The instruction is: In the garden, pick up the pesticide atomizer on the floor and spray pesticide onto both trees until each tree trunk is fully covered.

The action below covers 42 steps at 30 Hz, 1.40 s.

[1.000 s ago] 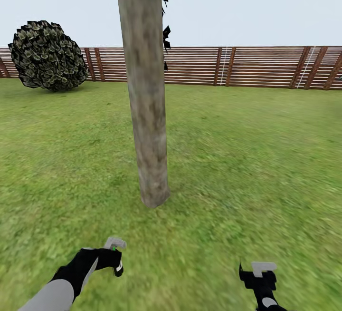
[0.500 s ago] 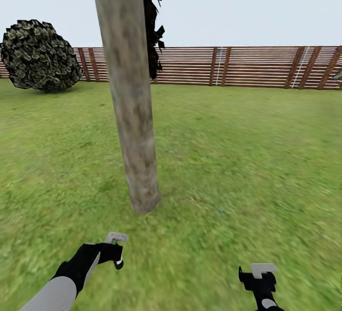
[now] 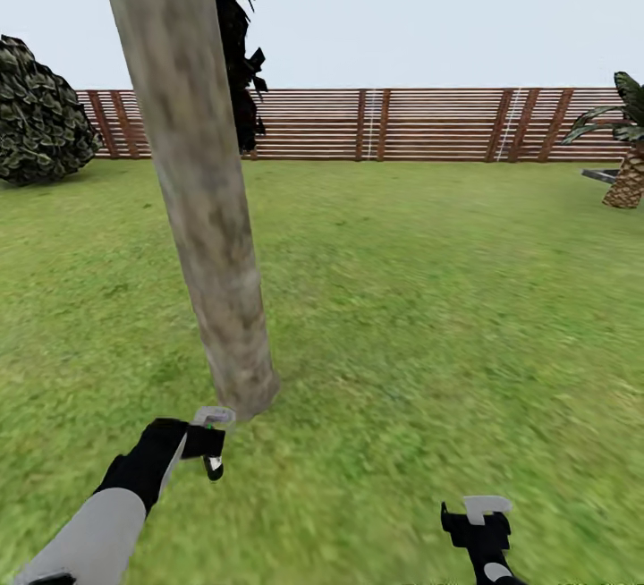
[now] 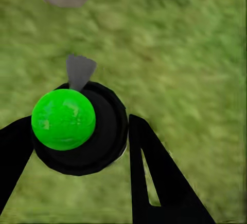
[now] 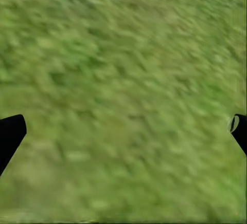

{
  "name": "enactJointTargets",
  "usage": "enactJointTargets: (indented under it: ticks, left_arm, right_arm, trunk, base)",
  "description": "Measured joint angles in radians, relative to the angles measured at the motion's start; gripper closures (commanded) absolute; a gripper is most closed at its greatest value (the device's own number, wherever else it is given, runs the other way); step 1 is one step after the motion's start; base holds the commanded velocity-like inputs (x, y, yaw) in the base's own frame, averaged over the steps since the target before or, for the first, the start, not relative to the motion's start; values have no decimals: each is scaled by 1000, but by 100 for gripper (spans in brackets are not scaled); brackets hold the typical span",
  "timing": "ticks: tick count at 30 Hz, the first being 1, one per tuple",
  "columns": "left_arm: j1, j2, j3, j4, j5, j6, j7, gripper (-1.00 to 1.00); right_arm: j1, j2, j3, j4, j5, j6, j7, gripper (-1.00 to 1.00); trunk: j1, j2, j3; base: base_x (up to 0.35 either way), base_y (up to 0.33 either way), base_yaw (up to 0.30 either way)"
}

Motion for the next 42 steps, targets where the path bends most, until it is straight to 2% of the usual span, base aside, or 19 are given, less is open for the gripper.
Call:
enactJointTargets:
  ticks: [1,3,5,9,14,15,18,20,22,24,26,27,29,32,33,35,39,41,42]
  left_arm:
    - [-14,1,1,-88,10,3,0,100]
    - [-14,-1,1,-76,9,3,0,100]
    - [-14,-5,0,-115,9,9,0,100]
    - [-27,-2,0,-151,10,72,0,100]
    - [-41,38,0,-174,4,109,-3,100]
    - [-41,38,-1,-174,10,111,-3,100]
    - [-42,20,-22,-175,18,114,-5,100]
    - [-52,-23,-45,-175,26,125,-6,100]
    - [-71,-26,-47,-175,13,151,-7,100]
    - [-86,-18,-47,-175,8,169,-8,100]
    - [-110,33,-43,-174,3,179,-8,100]
    - [-112,45,-42,-174,9,181,-10,100]
    - [-114,51,-45,-173,15,183,-10,100]
    - [-136,7,-49,-175,23,202,-10,100]
    - [-156,-12,-49,-175,24,238,-11,100]
    - [-193,-22,-50,-176,16,282,-12,100]
    - [-216,3,-49,-176,5,294,-11,100]
    - [-229,56,-47,-176,2,295,-13,100]
    - [-232,66,-47,-175,11,298,-17,100]
  right_arm:
    - [0,3,-2,0,0,0,0,-100]
    - [0,3,-3,0,0,-1,-1,-100]
    - [0,2,-3,0,0,-1,-1,-100]
    - [0,1,-3,0,1,-1,0,-100]
    - [0,1,-3,0,1,-1,0,-100]
    - [0,1,-3,0,1,-1,0,-100]
    - [0,1,-4,0,0,-1,-1,-100]
    - [0,1,-4,0,0,-1,-1,-100]
    - [0,1,-3,0,0,-1,-1,-100]
    - [0,1,-3,0,1,-1,-1,-100]
    - [0,1,-3,0,1,-1,-1,-100]
    - [0,1,-3,0,1,-1,-1,-100]
    - [0,1,-3,0,1,-1,-1,-100]
    - [0,1,-3,0,1,-1,-1,-100]
    - [0,1,-3,0,1,-1,-1,-100]
    - [0,1,-3,0,1,-1,-1,-100]
    - [0,1,-3,0,0,-1,-1,-100]
    - [0,1,-3,0,1,-1,-1,-100]
    - [0,1,-3,0,0,-1,-1,-100]
  trunk:
    - [0,0,0]
    - [0,0,0]
    - [0,0,0]
    - [0,0,0]
    - [0,0,0]
    - [0,0,0]
    - [0,0,0]
    - [0,0,0]
    - [0,0,0]
    - [0,0,0]
    - [0,0,0]
    - [0,0,0]
    - [0,0,0]
    - [0,0,0]
    - [0,0,0]
    - [0,0,0]
    - [0,0,0]
    - [0,0,0]
    - [0,0,0]
  base:
    - [-10,75,4]
    - [-5,34,2]
    - [-1,8,0]
    - [0,2,0]
    - [0,0,0]
    - [0,0,74]
    - [0,0,187]
    - [0,0,243]
    - [0,0,98]
    - [0,0,34]
    - [0,0,7]
    - [0,0,3]
    - [0,0,1]
    - [0,0,0]
    - [0,0,0]
    - [0,0,86]
    - [0,0,225]
    - [0,0,250]
    - [0,0,126]
